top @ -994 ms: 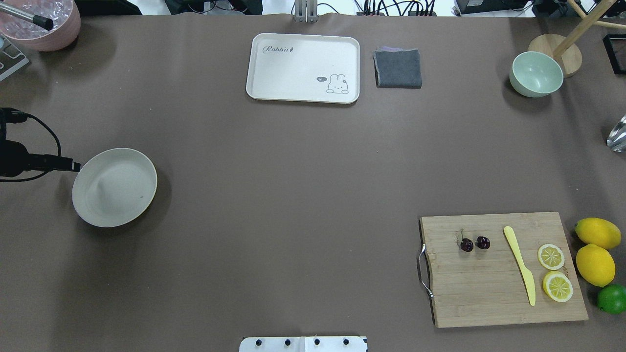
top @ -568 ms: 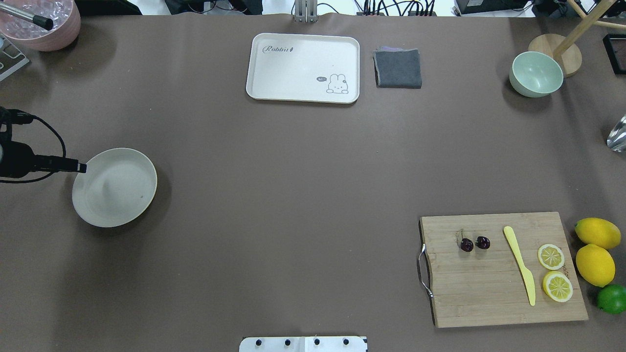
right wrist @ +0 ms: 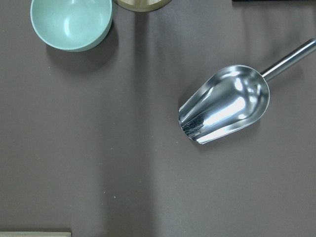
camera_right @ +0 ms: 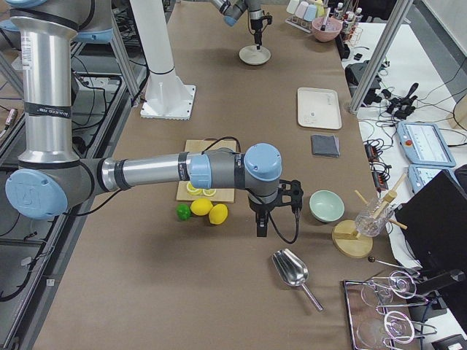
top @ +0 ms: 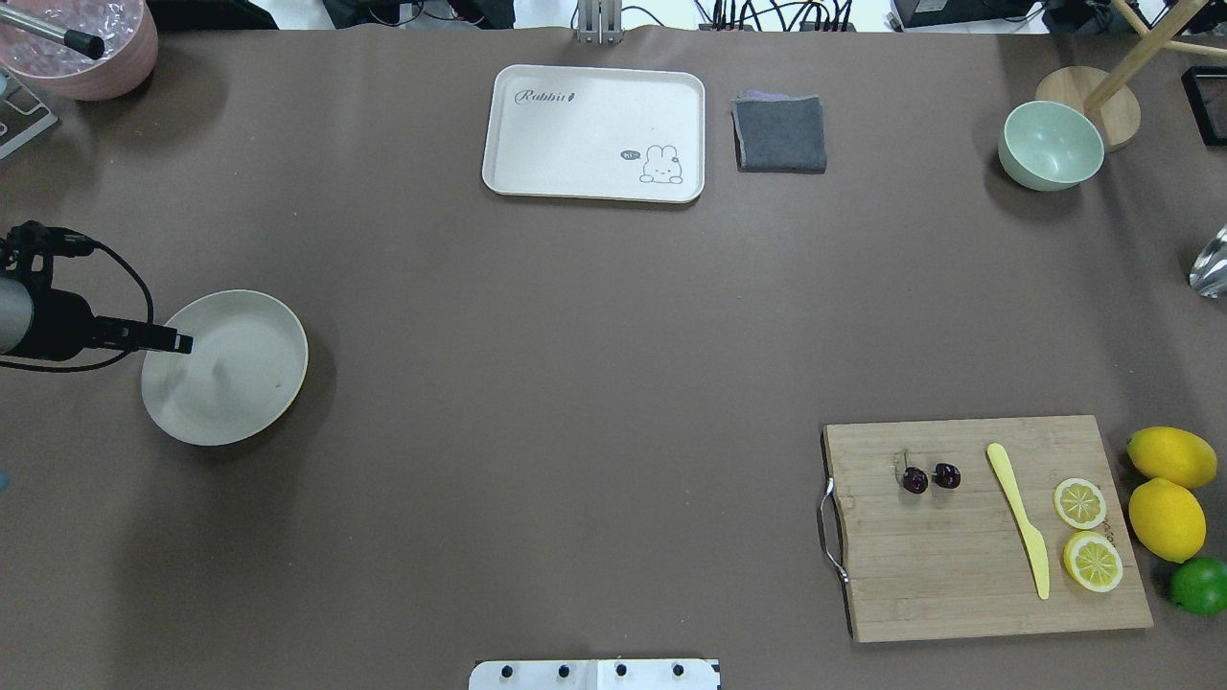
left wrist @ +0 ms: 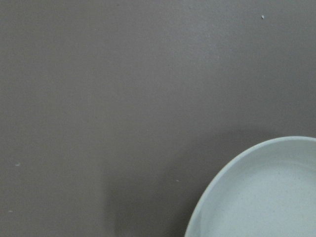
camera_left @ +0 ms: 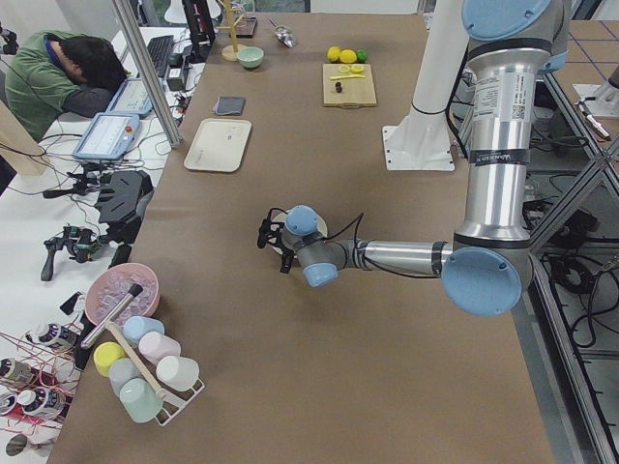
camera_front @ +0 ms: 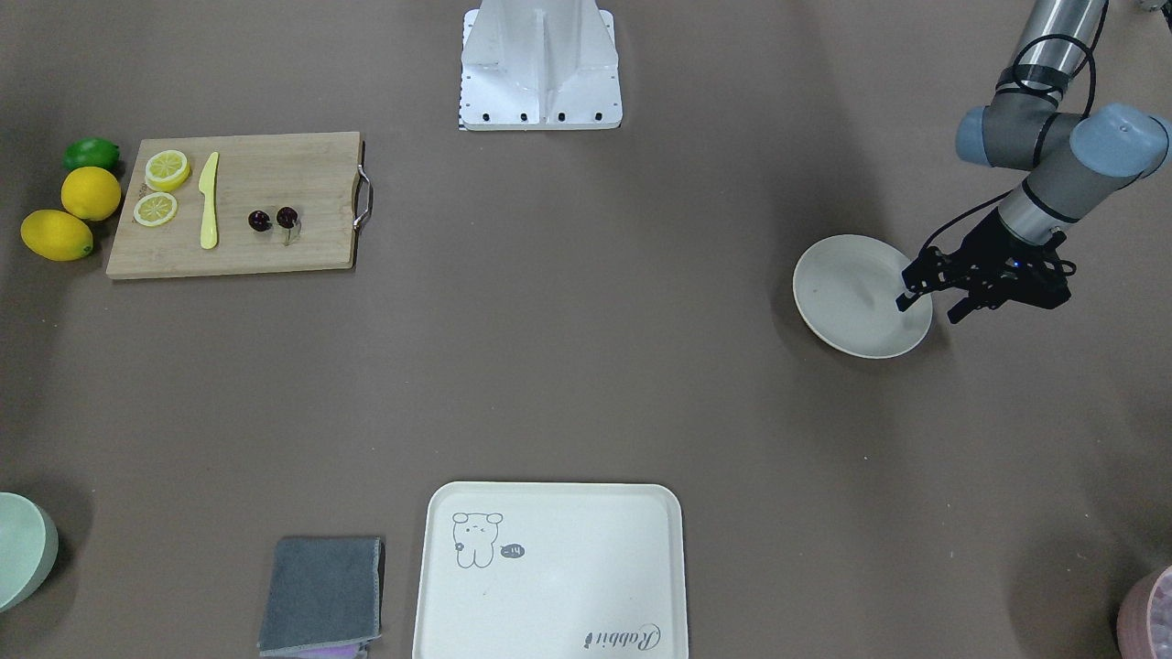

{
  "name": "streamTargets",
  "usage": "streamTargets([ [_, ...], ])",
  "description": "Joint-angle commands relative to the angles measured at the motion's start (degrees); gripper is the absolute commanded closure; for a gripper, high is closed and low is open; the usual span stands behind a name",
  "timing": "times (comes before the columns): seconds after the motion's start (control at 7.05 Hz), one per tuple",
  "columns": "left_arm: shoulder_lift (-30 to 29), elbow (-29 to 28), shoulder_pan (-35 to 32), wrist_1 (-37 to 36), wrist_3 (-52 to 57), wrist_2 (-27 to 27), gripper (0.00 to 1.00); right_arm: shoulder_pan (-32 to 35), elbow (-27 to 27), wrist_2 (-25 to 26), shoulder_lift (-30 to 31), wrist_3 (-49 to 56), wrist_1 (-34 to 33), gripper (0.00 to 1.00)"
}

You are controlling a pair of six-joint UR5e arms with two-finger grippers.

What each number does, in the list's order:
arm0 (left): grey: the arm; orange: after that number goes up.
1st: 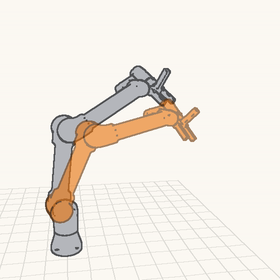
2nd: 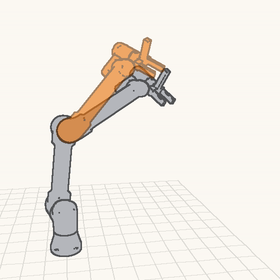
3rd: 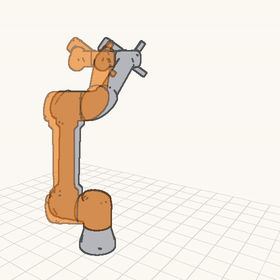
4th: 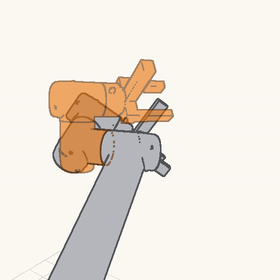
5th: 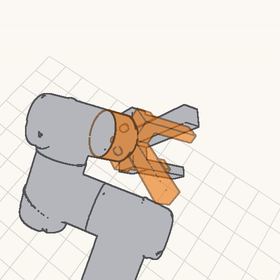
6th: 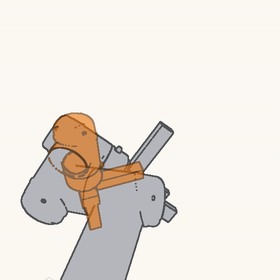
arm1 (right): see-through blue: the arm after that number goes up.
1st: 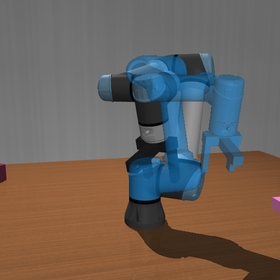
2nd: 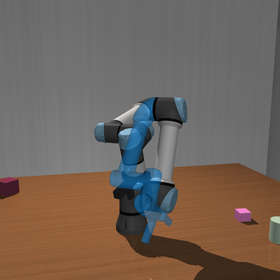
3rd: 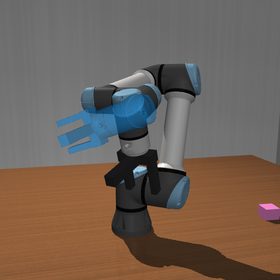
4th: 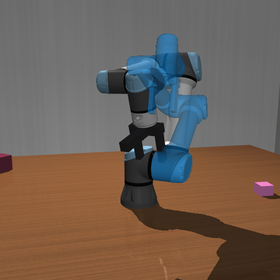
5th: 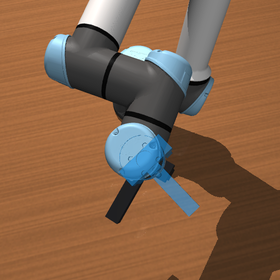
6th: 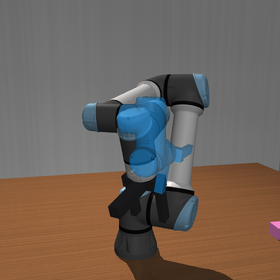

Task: Place red cherry on plate
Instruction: 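Reach the left gripper to the rim of the white plate and grip it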

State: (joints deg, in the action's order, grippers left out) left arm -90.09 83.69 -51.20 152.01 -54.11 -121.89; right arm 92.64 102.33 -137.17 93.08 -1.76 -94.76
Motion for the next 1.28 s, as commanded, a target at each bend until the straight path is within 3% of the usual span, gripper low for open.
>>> streamTargets([
  [0.0, 0.26, 0.77, 0.40, 0.04, -0.03, -0.36, 1.00, 0.00, 0.07, 0.06, 0.17, 0.00, 0.02, 0.00],
  [0.28, 0.26, 1.04, 0.14, -0.04, 0.32, -6.31, 1.00, 0.00, 0.07, -0.02, 0.26, 0.00, -0.07, 0.00],
  [0.71, 0.00, 1.21, -0.22, -0.66, -0.20, -7.39, 1.00, 0.00, -0.11, -0.02, 0.09, 0.00, 0.02, 0.00],
  [0.99, -5.85, 1.48, -6.95, -6.85, -0.90, -16.83, 1.00, 0.00, -0.11, -0.02, 0.00, 0.09, 0.02, 0.00],
  [1.14, -9.37, 1.83, -8.29, -10.64, -1.95, -17.67, 1.00, 0.00, 0.07, -0.02, 0.17, 0.09, 0.02, 0.00],
])
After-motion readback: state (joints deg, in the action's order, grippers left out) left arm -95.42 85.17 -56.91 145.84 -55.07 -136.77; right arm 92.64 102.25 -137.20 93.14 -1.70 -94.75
